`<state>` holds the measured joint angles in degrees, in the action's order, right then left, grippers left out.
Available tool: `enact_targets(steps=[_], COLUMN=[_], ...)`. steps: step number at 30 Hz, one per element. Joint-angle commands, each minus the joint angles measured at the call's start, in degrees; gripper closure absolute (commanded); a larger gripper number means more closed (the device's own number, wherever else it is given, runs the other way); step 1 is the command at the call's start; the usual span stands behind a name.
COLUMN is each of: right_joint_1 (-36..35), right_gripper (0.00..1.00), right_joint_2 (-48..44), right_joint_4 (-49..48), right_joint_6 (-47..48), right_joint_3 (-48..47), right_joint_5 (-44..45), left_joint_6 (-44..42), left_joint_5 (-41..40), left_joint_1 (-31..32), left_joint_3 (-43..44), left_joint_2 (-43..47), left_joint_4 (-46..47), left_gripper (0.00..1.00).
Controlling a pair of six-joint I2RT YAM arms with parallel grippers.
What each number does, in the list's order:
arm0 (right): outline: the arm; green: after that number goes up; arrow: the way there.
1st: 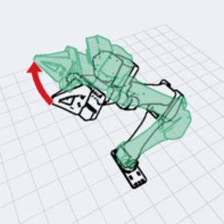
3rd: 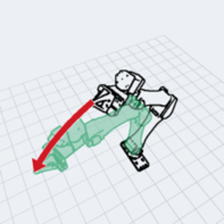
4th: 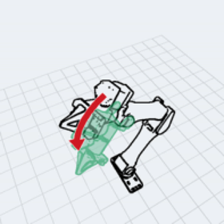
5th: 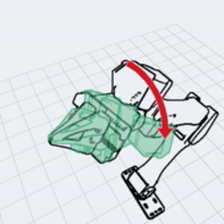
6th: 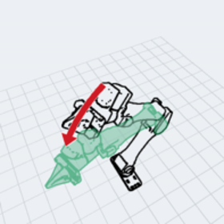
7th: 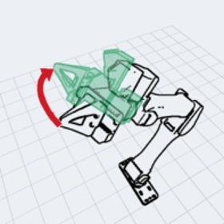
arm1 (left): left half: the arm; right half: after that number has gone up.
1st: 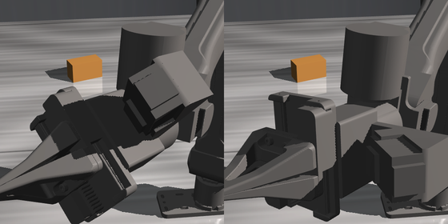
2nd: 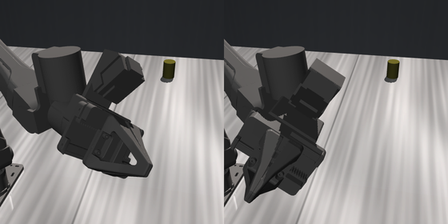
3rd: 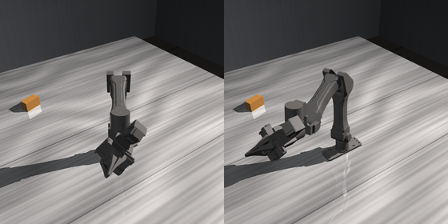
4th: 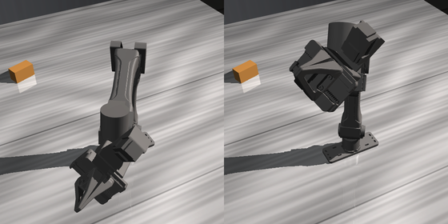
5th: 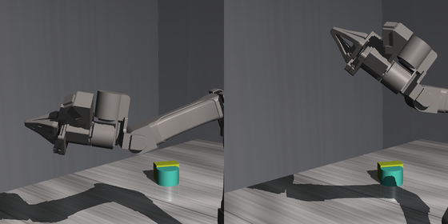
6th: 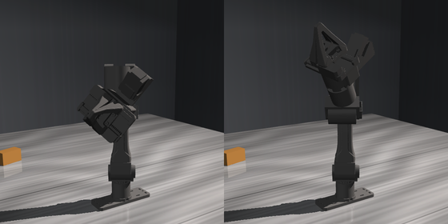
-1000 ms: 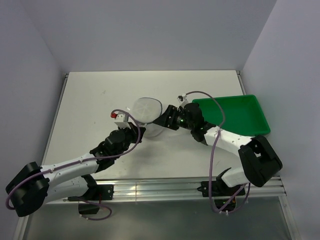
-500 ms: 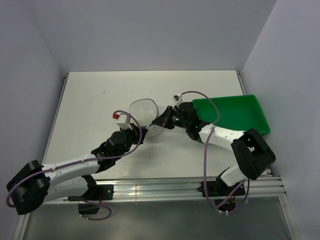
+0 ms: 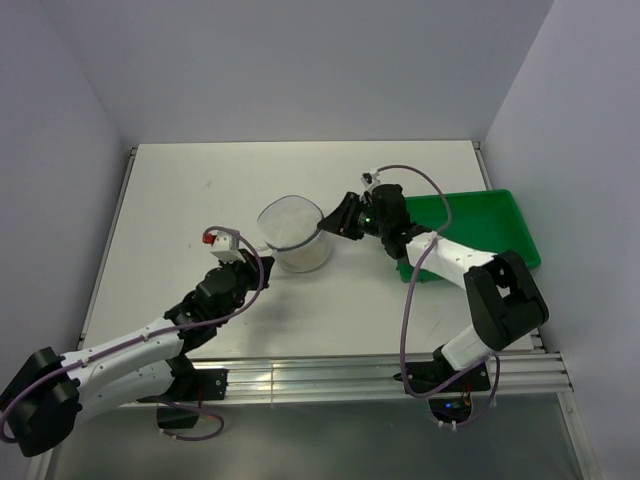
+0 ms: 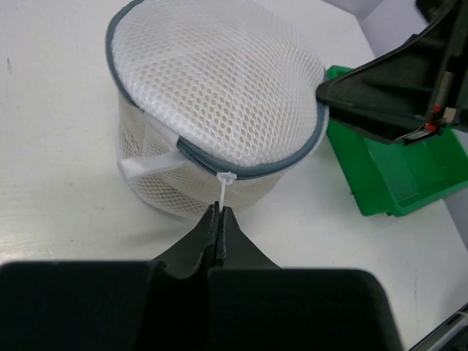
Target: Place the bra in the laundry bag and zip it closed
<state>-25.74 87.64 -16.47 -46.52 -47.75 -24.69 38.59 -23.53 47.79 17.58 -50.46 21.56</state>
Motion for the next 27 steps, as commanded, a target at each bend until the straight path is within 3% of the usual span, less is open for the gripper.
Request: enact_targets(steps=[1, 3, 6, 10, 13, 20, 27], right_joint_1=[0.95, -0.28, -2.47, -7.04, -8.89, -9.33, -9.24], right_gripper=[0.56, 0.33, 0.26, 0.27, 0.32, 0.42, 0.45], right_joint_2=[-1.67, -5.00, -9.13, -10.30, -7.92, -3.45, -0.63], right_joint_4=[-0.49, -1.11, -5.13, -8.48, -9.98, -10.07, -11.13], right_joint_6=[2.14, 1.26, -1.55, -4.10, -5.16, -5.33, -5.95], right_joint_3=[-0.69, 1.51, 8.52, 11.18, 9.34, 4.42, 2.31], right_joint_5=[2.54, 3.50, 3.59, 3.60, 1.84, 3.68, 4.56], left_joint_6=[-0.45, 0.17, 0.44, 0.44, 0.96, 1.31, 0.88], left_joint_5=[0.93, 3.30, 5.51, 6.56, 6.74, 6.04, 5.86], left_joint_1=[-0.50, -0.42, 0.54, 1.87, 2.39, 2.75, 2.83], left_joint_3=[0.96, 1.92, 4.64, 6.14, 6.15, 5.36, 4.92], left_joint_2=[-2.27, -4.72, -7.19, -9.48, -10.54, -9.92, -9.92], left_joint_4=[2.16, 5.15, 7.88, 9.11, 9.38, 8.76, 8.23], left_gripper=[1.00, 1.00, 1.00, 1.00, 1.00, 1.00, 1.00])
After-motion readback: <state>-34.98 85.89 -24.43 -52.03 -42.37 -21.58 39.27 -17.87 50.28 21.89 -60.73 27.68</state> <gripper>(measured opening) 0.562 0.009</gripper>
